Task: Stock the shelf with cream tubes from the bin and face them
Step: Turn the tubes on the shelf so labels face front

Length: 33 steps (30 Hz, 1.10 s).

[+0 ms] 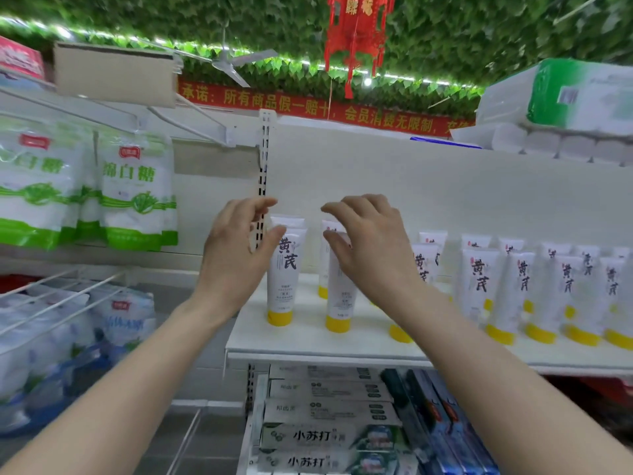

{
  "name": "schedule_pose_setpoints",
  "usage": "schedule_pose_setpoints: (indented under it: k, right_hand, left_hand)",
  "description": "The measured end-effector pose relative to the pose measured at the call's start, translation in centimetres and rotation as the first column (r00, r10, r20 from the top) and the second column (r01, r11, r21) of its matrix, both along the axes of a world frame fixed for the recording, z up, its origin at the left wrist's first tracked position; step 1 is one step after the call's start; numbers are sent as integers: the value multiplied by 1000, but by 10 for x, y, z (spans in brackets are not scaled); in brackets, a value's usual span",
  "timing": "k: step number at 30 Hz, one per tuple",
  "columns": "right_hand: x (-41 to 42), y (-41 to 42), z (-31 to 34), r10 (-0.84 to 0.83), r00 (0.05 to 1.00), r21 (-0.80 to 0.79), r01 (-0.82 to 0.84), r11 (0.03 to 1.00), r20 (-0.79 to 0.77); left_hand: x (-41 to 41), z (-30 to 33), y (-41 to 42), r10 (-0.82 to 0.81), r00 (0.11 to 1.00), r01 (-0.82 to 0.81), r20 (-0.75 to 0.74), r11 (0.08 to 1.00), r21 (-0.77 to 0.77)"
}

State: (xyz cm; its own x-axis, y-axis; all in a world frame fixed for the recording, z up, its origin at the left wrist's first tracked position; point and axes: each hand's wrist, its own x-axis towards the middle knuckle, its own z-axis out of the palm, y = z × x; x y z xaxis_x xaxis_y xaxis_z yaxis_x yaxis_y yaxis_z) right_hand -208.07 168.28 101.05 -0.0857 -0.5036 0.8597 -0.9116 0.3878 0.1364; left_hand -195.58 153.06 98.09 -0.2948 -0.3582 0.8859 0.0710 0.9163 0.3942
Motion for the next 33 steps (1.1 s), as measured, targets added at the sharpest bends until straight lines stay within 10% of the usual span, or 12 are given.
schedule_pose_setpoints:
  k: [10, 33]
  right_hand:
    - [12, 8, -65, -83, 949, -3, 88, 996, 304]
    - [18, -5, -71, -38, 883, -36, 62, 997, 468]
  left_hand:
    - [-5, -53, 12, -75, 943, -69, 325, 909, 411]
    - [1, -69, 17, -131, 923, -35, 362, 908, 418]
